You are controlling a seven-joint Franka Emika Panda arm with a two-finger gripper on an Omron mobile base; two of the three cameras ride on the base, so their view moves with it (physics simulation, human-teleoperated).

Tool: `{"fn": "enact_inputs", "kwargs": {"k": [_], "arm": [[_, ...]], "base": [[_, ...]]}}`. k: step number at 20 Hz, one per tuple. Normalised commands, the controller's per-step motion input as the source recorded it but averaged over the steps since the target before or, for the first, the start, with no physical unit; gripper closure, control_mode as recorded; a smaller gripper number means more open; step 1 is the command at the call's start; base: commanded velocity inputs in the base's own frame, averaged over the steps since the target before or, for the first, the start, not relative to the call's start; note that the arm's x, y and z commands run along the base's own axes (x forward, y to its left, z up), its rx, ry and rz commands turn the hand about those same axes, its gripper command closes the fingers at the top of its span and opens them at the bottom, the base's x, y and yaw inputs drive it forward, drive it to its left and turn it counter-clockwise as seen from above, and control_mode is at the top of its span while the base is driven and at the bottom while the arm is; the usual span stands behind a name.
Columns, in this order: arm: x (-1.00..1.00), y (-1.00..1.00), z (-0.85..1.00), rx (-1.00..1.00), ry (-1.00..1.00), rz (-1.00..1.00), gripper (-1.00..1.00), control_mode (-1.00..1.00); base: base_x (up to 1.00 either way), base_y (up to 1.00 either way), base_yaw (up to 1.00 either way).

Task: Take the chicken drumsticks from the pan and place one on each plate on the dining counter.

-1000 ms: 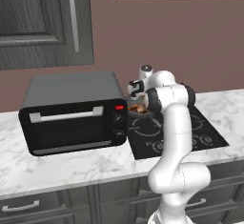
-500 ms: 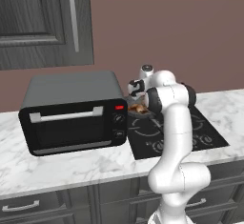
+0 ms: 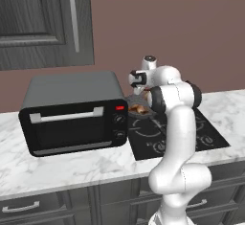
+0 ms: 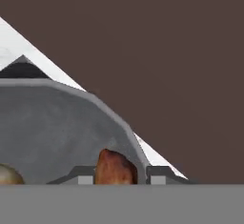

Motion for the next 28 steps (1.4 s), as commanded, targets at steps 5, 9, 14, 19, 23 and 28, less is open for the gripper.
{"fn": "enact_inputs", "kwargs": {"k": [5, 9, 14, 19, 23, 28], "arm": [[-0.84, 0.0, 0.14, -0.01, -0.07, 0.38, 1.0, -1.0], [-0.88, 0.04, 0.15, -0.04, -0.05, 0.4, 1.0, -1.0], [-0.84, 0.07, 0.24, -0.06, -0.03, 0.38, 1.0, -1.0], [-0.68, 0.14, 0.38, -0.15, 0.0, 0.2, 1.0, -1.0], [-0.7, 0.09, 0.38, -0.15, 0.0, 0.19, 1.0, -1.0], [-0.68, 0.06, 0.29, -0.11, 0.0, 0.17, 1.0, -1.0]], "base": [[0.0, 0.0, 0.0], [0.0, 0.0, 0.0], [0.0, 0.0, 0.0], [0.0, 0.0, 0.0], [0.0, 0.0, 0.0], [0.0, 0.0, 0.0]]}}
